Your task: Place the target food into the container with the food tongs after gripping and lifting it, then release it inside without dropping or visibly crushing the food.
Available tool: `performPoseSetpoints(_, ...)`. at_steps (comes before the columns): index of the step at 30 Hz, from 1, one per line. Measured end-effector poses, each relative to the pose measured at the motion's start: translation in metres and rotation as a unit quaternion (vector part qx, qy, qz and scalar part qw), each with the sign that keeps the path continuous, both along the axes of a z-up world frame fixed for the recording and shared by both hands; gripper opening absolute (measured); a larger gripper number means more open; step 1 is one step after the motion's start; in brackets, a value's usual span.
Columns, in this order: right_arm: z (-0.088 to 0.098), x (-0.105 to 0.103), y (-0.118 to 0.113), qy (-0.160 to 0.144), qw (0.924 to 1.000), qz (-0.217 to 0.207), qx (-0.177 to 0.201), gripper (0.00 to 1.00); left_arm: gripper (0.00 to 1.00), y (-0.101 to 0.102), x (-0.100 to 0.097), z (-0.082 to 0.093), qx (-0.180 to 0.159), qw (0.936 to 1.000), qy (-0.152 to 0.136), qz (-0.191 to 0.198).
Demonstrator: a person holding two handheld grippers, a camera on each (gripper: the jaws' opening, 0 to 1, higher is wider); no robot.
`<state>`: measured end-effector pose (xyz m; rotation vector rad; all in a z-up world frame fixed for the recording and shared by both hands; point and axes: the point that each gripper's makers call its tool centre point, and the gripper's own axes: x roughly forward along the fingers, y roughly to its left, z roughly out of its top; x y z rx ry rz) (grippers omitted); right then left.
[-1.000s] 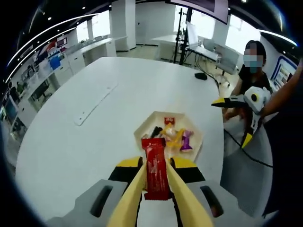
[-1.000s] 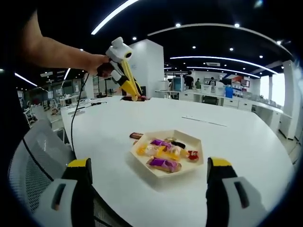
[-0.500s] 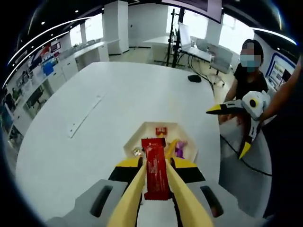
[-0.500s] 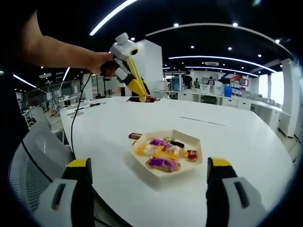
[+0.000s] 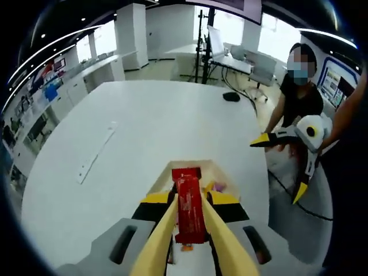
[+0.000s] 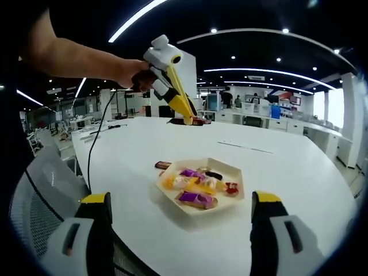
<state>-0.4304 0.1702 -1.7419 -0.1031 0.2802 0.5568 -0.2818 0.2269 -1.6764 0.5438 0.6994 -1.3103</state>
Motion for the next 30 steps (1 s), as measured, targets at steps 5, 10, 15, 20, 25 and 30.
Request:
performPoseSetpoints(5,0.000,0.001,-0.001,-0.001,1.0000,-0.003,0.000,1.00,0.19,-0.021,0.000,-0.006,0.000,0.9999,0.005,-0.014)
performPoseSetpoints(10,0.000,0.002,-0.003,0.000,1.0000,-0.007,0.002,1.00,0.20,-0.028,-0.002,-0.007,0.000,0.9998,0.008,-0.020)
performPoseSetpoints(15,0.000,0.002,-0.003,-0.003,1.0000,-0.009,0.000,1.00,0.23,-0.032,-0.002,-0.005,-0.005,0.9991,-0.011,-0.040)
performPoseSetpoints(20,0.000,0.003,-0.003,-0.001,1.0000,-0.009,0.000,1.00,0.24,-0.032,0.001,-0.007,-0.005,0.9988,-0.019,-0.044)
performPoseSetpoints(25,-0.001,0.002,-0.003,0.001,1.0000,-0.009,-0.001,1.00,0.25,-0.030,0.004,-0.006,-0.012,0.9991,-0.018,-0.037)
performPoseSetpoints(30,0.000,0.003,-0.003,0.001,1.0000,-0.009,-0.001,1.00,0.25,-0.023,0.007,-0.005,-0.012,0.9992,-0.024,-0.030)
